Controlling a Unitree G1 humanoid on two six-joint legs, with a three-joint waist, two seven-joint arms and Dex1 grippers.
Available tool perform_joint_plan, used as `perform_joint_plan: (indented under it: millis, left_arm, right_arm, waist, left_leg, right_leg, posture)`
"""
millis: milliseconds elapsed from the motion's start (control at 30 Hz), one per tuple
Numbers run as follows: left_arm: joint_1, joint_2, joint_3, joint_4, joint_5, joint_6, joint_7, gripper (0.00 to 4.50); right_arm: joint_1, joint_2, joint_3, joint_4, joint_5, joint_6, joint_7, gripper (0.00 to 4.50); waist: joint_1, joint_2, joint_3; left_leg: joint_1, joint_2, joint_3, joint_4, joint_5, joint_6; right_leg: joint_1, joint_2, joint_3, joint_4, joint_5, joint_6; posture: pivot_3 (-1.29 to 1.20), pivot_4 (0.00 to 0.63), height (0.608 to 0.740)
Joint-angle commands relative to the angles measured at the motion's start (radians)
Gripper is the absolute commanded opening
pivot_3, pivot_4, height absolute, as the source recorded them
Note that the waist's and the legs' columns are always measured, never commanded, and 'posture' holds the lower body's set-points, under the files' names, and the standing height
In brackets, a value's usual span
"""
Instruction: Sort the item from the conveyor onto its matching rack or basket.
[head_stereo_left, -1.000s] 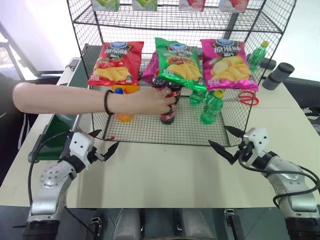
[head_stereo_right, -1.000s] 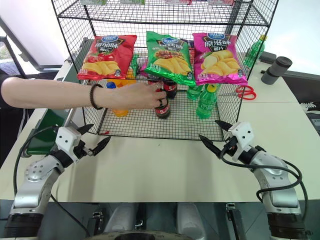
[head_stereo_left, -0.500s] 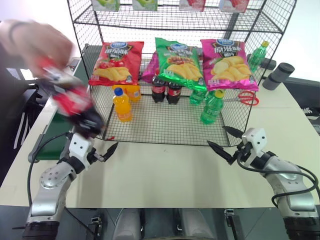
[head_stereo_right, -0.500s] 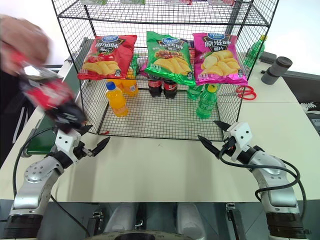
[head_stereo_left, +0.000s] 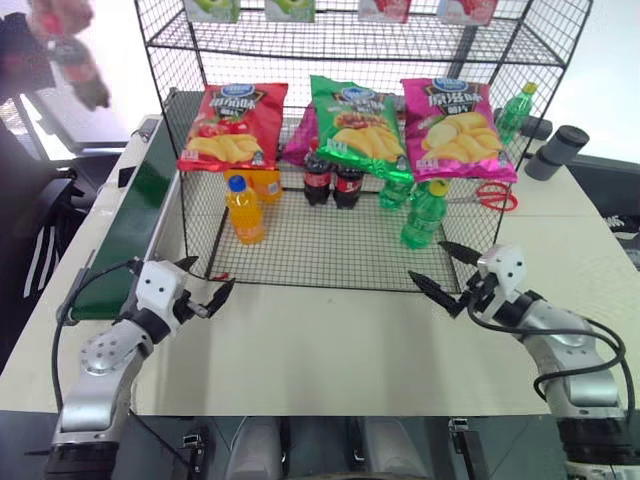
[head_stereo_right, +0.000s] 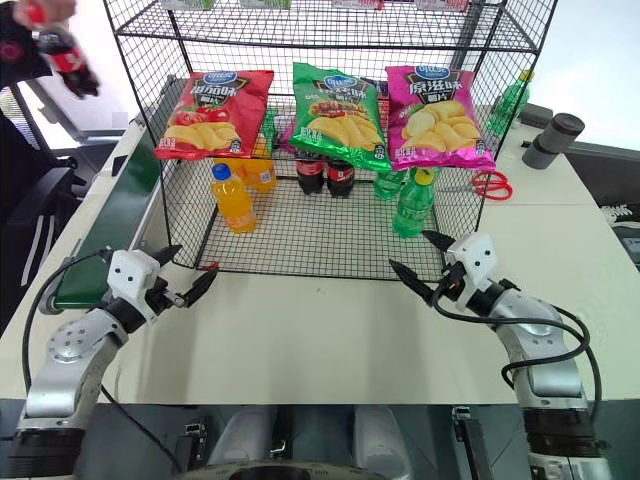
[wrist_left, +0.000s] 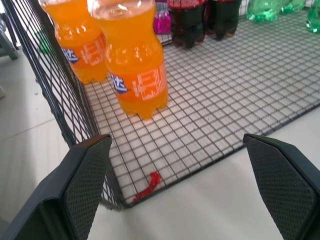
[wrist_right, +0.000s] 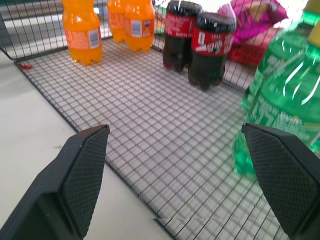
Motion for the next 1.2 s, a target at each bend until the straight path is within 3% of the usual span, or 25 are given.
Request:
perform_joint_plan:
  millis: [33,633,967,1200]
  left_arm:
    - [-0.016,-0.003,0.021,-0.048,-0.019,0.018,0.015,4.50]
    - [-0.052,0.006,0.061,-0.110,-0.054,0.063,0.021,4.50]
    - [-0.007,-0.007,0.271,-0.149,-0.199,0.097,0.064,4.50]
    - [-0.023,-0.053,0.361,-0.036,-0.132,0.013,0.211,4.50]
  right_arm:
    - [-0.015,0.019,0.008,-0.007,-0.002,-0.020,-0.009,4.42]
    - [-0.052,0.021,0.016,-0.001,-0.010,-0.013,-0.017,4.42]
    - [-0.056,0.037,0.034,0.035,-0.016,-0.041,-0.001,4.42]
    - [-0.086,0.058,0.069,0.038,-0.023,-0.038,0.005,4.42]
  waist:
    - [0.000,0.000,0.000]
    - [0.000,0.000,0.000]
    - [-0.001,0.000,0.000]
    - [-0.001,0.000,0.000]
  left_leg:
    - [0.000,0.000,0.000,0.000,0.000,0.000]
    - [0.000,0.000,0.000,0.000,0.000,0.000]
    - [0.000,0.000,0.000,0.000,0.000,0.000]
    - [0.000,0.000,0.000,0.000,0.000,0.000]
  right_leg:
    - [0.000,0.000,0.000,0.000,0.000,0.000]
    - [0.000,0.000,0.000,0.000,0.000,0.000]
    - [0.000,0.000,0.000,0.000,0.000,0.000]
    - [0.000,0.000,0.000,0.001,0.000,0.000]
  posture:
    - [0.00,0.150,0.740]
    - [0.00,0.150,0.740]
    - [0.00,0.150,0.740]
    - [0.00,0.150,0.740]
